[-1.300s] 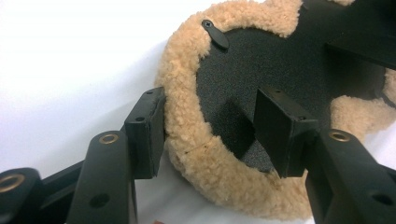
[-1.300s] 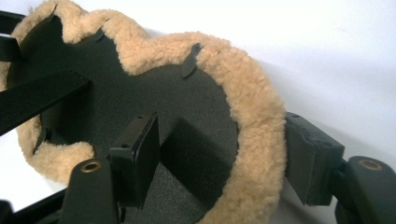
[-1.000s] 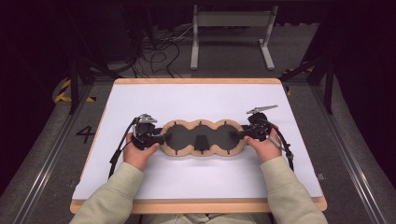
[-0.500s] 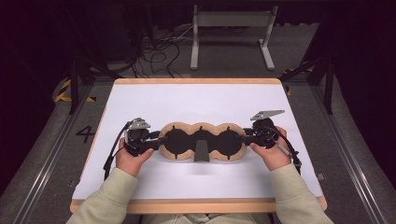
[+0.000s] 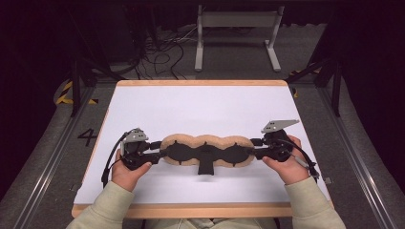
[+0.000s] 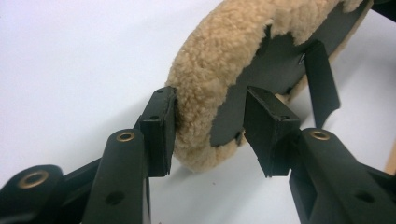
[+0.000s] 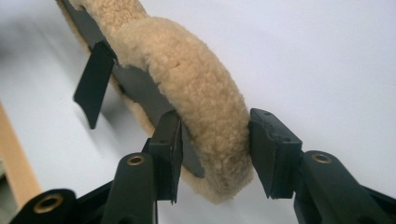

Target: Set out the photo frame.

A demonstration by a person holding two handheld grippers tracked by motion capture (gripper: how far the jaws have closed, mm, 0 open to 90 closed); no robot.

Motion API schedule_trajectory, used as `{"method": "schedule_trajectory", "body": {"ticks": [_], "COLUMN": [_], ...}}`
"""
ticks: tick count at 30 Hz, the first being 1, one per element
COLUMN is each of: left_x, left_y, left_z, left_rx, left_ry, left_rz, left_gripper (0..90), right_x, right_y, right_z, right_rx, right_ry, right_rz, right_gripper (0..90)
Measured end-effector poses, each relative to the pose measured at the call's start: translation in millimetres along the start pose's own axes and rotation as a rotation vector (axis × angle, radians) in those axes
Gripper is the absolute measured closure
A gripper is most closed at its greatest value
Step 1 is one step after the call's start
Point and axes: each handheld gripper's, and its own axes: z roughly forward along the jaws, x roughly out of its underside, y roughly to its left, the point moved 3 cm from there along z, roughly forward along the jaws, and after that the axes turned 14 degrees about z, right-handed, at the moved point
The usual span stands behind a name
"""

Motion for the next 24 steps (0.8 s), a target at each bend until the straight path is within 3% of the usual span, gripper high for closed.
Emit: {"method": "schedule_trajectory", "body": {"ticks": [5, 13, 24], "left_x": [4.3, 11.9, 15.2], "left_y": [-5.8, -11.0, -13.8], "left_z": [-6.0, -12.7, -15.6], "left_rx": [0.029, 0.074, 0.087], "left_ry": [-0.006, -0.026, -0.029], "left_rz": [0.017, 0.046, 0.065], "left_gripper": [52.7, 51.9, 50.0], "right_x": [6.6, 11.1, 12.6], "right_y": [6.4, 13.6, 16.5], "right_z": [-8.6, -12.7, -17.3], "right_rx": [-0.04, -0.055, -0.071], "right_ry": [0.034, 0.08, 0.113], "right_rz": [-0.027, -0.054, -0.062], "right_gripper": [54.7, 51.8, 49.5]}}
